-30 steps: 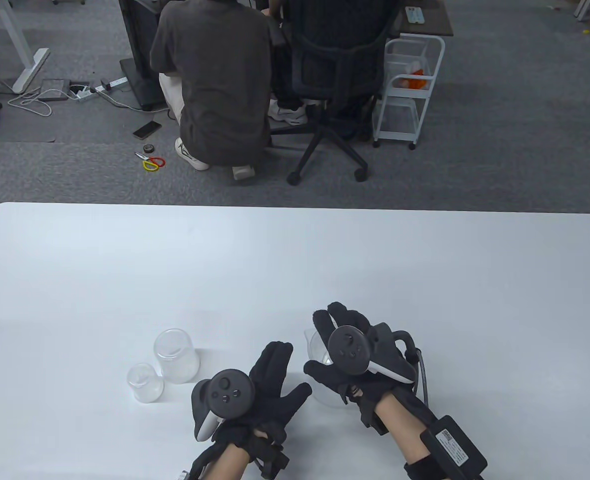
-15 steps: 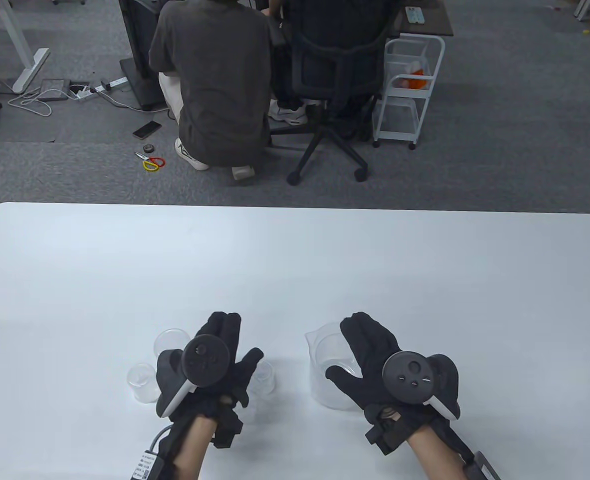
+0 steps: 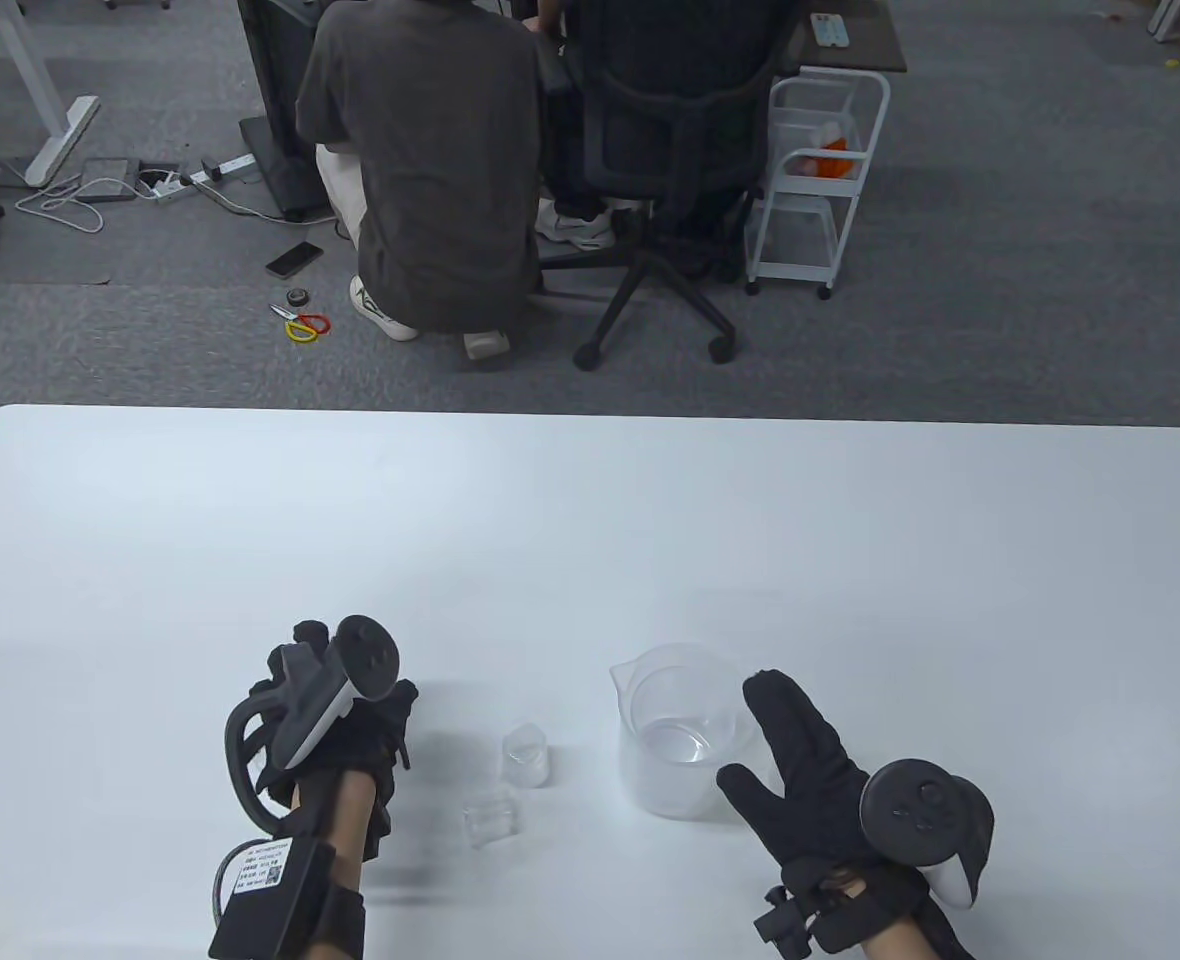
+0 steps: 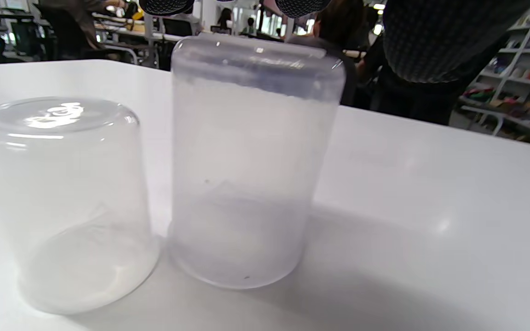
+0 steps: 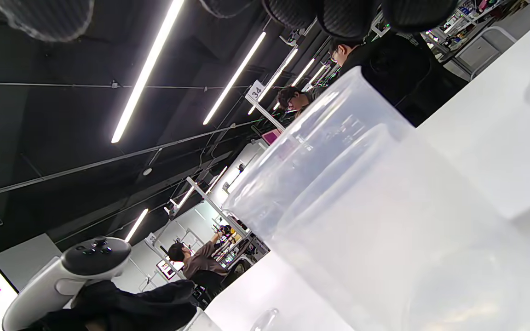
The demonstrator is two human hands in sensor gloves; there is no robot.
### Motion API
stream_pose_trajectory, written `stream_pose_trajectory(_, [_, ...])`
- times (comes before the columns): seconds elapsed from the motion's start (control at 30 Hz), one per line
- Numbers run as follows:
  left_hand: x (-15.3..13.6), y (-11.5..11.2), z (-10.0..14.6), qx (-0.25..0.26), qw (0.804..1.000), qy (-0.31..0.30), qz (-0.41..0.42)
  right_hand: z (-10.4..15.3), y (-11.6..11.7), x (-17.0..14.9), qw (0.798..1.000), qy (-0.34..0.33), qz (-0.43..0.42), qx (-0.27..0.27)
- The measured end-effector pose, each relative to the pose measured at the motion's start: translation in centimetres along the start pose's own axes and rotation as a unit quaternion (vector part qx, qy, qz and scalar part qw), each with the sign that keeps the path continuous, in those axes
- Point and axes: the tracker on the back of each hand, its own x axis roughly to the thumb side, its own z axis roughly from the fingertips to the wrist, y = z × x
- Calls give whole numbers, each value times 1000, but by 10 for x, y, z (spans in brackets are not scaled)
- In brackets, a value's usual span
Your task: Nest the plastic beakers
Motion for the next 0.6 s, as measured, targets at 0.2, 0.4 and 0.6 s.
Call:
stream_pose_trajectory(0.2, [7, -9, -8, 21, 1000, -6, -1, 1, -2, -3, 1000, 3, -1, 2])
stream_pose_trajectory(0.4, [17, -6, -6, 62, 998, -22, 0, 0, -1, -1, 1000, 1, 13, 7])
stream_pose_trajectory(0.6, [30, 21, 13, 134, 987, -75, 55, -2, -5, 5, 1000, -1, 17, 9])
